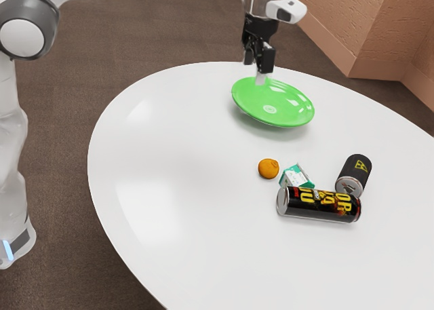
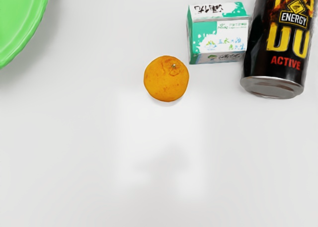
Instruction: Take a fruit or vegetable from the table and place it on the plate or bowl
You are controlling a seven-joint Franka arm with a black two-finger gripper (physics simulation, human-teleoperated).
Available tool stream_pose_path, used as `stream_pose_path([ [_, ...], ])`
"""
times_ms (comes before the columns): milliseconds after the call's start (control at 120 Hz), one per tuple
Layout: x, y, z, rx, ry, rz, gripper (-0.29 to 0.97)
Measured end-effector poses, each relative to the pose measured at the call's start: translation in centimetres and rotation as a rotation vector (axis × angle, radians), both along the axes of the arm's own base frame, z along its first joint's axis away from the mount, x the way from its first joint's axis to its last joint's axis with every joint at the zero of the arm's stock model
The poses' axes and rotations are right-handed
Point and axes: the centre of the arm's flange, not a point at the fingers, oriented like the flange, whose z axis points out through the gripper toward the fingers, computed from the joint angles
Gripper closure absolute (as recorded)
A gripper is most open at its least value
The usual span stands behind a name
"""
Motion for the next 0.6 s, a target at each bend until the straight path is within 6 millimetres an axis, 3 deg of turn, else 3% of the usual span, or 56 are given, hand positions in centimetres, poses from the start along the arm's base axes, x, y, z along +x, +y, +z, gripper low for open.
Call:
stream_pose_path([
  [200,-0.3,0.4,0.8,-0.003,-0.01,-0.001,0.0],
  [267,-0.6,0.7,3.9,-0.001,-0.057,0.003,0.0],
  [308,-1.6,0.8,6.9,0.001,-0.108,0.005,0.0],
  [383,-3.3,1.2,10.5,-0.004,-0.165,0.009,0.0],
  [450,-4.6,1.5,12.6,-0.01,-0.199,0.019,0.0],
  [542,-4.7,2.1,12.5,-0.017,-0.186,0.051,0.0],
  [600,-3.6,2.5,10.3,-0.029,-0.119,0.126,0.0],
])
